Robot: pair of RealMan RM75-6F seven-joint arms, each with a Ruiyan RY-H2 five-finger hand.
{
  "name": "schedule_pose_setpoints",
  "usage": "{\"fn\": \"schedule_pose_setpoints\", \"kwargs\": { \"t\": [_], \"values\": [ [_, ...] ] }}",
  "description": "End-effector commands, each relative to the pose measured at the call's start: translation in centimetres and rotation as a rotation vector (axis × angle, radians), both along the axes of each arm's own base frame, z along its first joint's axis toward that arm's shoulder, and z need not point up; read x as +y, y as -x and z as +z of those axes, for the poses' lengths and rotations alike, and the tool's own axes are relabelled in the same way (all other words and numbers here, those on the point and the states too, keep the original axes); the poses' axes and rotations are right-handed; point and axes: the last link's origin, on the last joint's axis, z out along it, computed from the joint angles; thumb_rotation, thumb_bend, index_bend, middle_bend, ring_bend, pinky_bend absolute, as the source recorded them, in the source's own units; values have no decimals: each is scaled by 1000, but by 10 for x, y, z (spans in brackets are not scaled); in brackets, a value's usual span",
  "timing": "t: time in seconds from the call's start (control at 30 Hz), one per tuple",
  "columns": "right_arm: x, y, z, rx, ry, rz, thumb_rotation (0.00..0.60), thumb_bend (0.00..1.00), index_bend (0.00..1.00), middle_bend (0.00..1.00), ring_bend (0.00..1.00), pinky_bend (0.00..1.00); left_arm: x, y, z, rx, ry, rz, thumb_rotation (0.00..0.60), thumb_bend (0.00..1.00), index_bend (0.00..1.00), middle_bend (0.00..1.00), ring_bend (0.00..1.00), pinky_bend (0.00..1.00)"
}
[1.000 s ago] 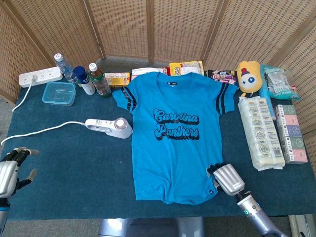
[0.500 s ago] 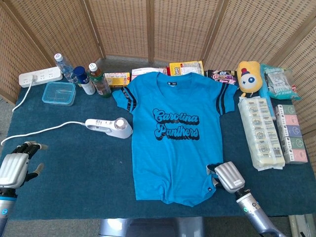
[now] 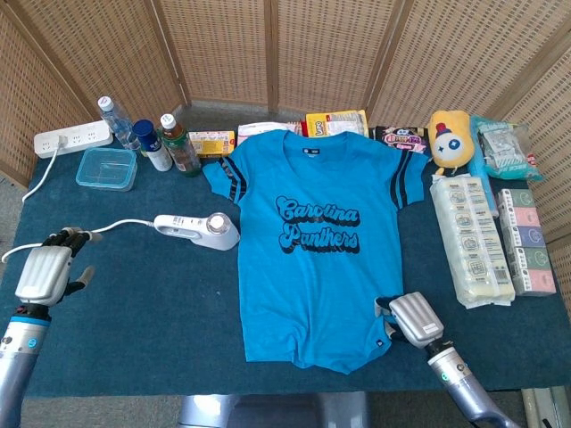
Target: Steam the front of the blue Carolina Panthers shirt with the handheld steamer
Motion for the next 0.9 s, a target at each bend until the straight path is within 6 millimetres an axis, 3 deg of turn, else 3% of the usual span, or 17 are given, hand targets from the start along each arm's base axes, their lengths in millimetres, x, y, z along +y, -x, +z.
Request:
{"fn": "schedule_pose_setpoints", "kwargs": {
  "t": [0.03,0.1,0.33,0.6,0.9],
  "values": [
    [-2,-1,1,-3,-4,-6,600,536,672,622,676,797,21,-6,-9,15,20,-11,600,324,258,369,233,279],
    [-5,-3,1,-8,-8,-10,600,536,676,622,677,800,46,-16,-19,50,35,-42,600,324,245,367,233,278],
    [-9,-5,2,-9,-5,-15,600,536,682,623,681,803,87,-27,-46,68,75,-42,600,323,224,347,233,277],
    [-15,-5,5,-5,7,-25,600,536,687,624,684,804,109,-43,-79,40,135,-57,600,324,224,346,233,277],
    [-20,-5,7,-7,12,-29,600,537,689,623,684,803,118,-52,-98,47,152,-77,600,325,223,346,233,277]
  ]
}}
